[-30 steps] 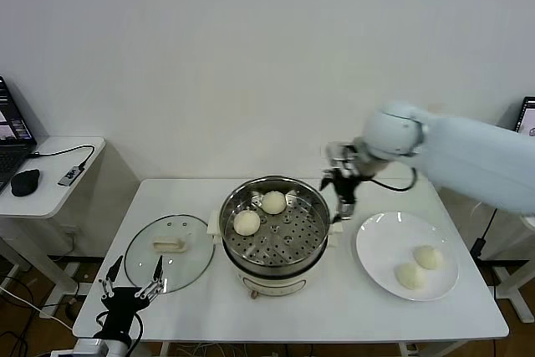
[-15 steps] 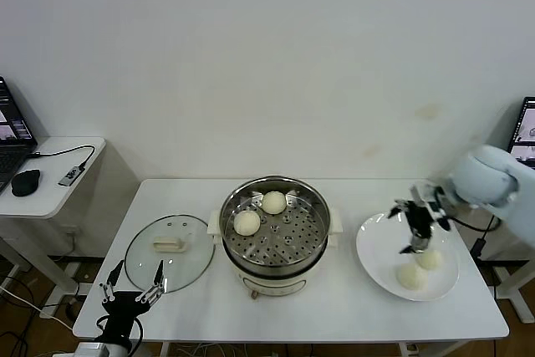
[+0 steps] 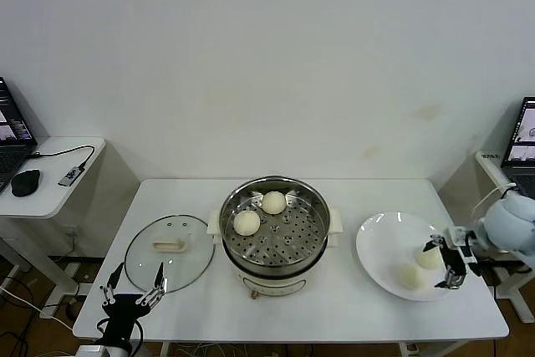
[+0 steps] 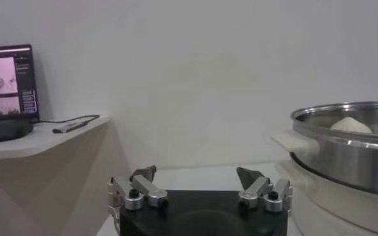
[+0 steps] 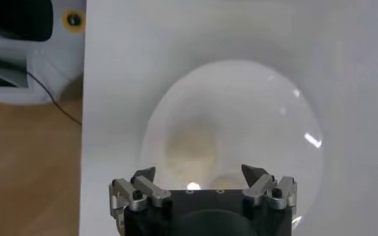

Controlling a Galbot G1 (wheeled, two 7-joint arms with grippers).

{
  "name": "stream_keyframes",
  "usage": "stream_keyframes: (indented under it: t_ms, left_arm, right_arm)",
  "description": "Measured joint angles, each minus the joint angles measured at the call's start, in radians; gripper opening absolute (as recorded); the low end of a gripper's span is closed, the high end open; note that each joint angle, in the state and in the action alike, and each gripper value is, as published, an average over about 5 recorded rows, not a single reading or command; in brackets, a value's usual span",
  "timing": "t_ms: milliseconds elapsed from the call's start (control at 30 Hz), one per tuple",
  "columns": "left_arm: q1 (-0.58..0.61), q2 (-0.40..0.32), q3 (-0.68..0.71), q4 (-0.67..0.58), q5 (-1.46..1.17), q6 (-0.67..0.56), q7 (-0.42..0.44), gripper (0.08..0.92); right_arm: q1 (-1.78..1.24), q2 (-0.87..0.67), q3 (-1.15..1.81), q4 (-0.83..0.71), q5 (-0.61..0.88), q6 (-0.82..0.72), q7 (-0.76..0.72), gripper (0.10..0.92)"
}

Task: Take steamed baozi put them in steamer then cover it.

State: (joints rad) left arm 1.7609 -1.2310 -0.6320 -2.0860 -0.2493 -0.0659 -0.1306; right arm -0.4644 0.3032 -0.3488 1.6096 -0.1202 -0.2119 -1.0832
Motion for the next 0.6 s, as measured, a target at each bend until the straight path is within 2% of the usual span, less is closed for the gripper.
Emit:
stream_keyframes:
  t_ms: [600]
  left_arm:
    - [0.002,-0.011,-0.016,0.007,-0.001,-0.003,0.0,0.823]
  right_arm:
    - [-0.029,0.115,-0.028,-0.099,-0.087,0.021,0.018,0.822]
